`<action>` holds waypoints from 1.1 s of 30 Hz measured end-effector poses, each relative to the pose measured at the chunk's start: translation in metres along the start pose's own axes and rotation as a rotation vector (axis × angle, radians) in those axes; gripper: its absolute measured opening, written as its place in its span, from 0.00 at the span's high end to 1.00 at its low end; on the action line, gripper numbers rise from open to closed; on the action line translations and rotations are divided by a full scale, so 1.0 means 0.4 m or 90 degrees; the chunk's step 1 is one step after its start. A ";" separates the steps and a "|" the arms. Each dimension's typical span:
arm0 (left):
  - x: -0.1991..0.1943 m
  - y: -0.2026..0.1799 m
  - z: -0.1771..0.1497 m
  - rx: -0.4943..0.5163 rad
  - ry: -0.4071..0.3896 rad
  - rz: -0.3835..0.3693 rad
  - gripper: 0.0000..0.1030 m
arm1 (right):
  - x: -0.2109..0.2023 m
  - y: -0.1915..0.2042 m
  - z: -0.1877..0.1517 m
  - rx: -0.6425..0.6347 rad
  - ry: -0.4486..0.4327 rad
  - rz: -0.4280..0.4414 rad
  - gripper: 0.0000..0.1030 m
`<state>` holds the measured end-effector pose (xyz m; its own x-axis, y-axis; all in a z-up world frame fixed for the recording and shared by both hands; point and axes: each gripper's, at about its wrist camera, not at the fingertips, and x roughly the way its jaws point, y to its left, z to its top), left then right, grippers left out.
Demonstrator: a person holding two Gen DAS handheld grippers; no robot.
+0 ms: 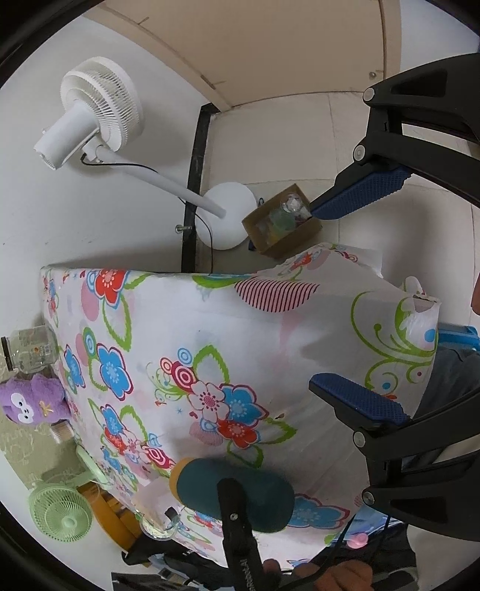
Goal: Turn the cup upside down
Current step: 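Roll the right tool to turn the teal cup rim-down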
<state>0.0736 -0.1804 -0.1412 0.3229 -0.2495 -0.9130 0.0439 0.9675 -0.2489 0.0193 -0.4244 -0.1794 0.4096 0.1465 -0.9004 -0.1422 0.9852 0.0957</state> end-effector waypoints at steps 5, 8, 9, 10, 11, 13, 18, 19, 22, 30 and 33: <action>-0.044 -0.004 0.015 0.058 0.002 0.013 0.27 | 0.009 0.012 -0.002 -0.002 -0.001 0.011 0.15; -0.091 -0.007 0.034 0.107 -0.006 0.034 0.34 | 0.014 0.025 -0.003 -0.009 -0.004 0.018 0.15; -0.104 -0.007 0.039 0.122 -0.010 0.041 0.38 | 0.017 0.030 -0.003 -0.011 -0.005 0.022 0.15; -0.110 -0.007 0.043 0.132 -0.011 0.049 0.42 | 0.019 0.032 -0.004 -0.013 -0.005 0.024 0.15; -0.111 -0.009 0.046 0.150 -0.006 0.061 0.42 | 0.023 0.035 -0.004 -0.013 -0.004 0.027 0.15; -0.105 -0.006 0.050 0.162 0.000 0.068 0.41 | 0.030 0.040 -0.001 -0.011 -0.003 0.033 0.15; -0.099 -0.003 0.060 0.162 0.019 0.066 0.42 | 0.028 0.043 -0.002 -0.011 -0.006 0.030 0.15; -0.100 -0.004 0.061 0.163 0.019 0.069 0.42 | 0.026 0.043 -0.002 -0.012 -0.008 0.026 0.15; -0.112 -0.009 0.068 0.172 0.009 0.066 0.42 | 0.019 0.041 -0.004 -0.012 -0.013 0.020 0.15; -0.162 -0.033 0.080 0.207 -0.005 0.065 0.44 | 0.026 0.045 -0.004 -0.007 -0.011 0.028 0.15; -0.173 -0.036 0.079 0.219 0.001 0.067 0.45 | 0.027 0.056 -0.003 -0.013 -0.011 0.033 0.15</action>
<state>0.0807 -0.1757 -0.0644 0.3412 -0.1476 -0.9283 0.3269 0.9446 -0.0300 0.0196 -0.4008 -0.1876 0.4173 0.1991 -0.8867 -0.1818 0.9743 0.1332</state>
